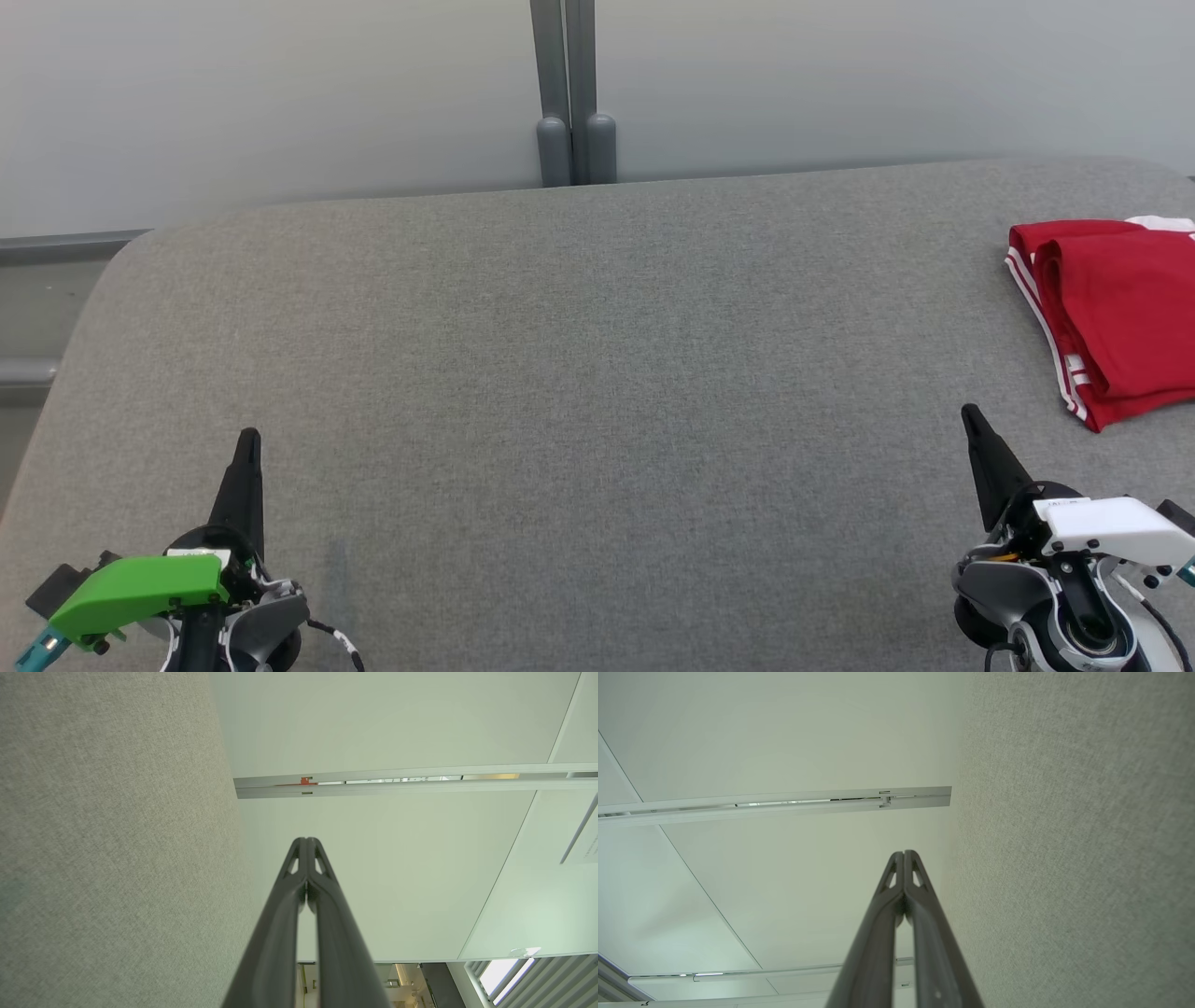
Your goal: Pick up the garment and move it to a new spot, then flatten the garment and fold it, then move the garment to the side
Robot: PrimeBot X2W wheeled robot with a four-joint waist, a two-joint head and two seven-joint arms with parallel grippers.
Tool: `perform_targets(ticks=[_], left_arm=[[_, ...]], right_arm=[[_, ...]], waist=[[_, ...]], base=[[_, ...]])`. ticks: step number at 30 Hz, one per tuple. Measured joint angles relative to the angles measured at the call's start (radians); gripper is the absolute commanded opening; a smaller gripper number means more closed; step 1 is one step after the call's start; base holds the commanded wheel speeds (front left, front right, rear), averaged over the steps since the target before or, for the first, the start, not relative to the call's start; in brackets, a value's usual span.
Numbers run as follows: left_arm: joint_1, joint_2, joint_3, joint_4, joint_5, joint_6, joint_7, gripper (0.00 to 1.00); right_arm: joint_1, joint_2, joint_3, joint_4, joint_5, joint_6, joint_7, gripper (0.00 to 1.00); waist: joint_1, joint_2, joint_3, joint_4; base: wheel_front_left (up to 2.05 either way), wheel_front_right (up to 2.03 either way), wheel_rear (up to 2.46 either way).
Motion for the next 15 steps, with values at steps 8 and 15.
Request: perform_targets(ticks=[8,15], left_arm=[[0.0,0.0,0.0,0.0,0.0,0.0,0.0,0.0],[0.0,0.0,0.0,0.0,0.0,0.0,0.0,0.0]], right_arm=[[0.0,0.0,0.0,0.0,0.0,0.0,0.0,0.0],[0.0,0.0,0.0,0.0,0.0,0.0,0.0,0.0]], waist=[[0.0,0.0,0.0,0.0],[0.0,0.0,0.0,0.0]], base=[[0.0,0.0,0.0],[0.0,0.0,0.0]])
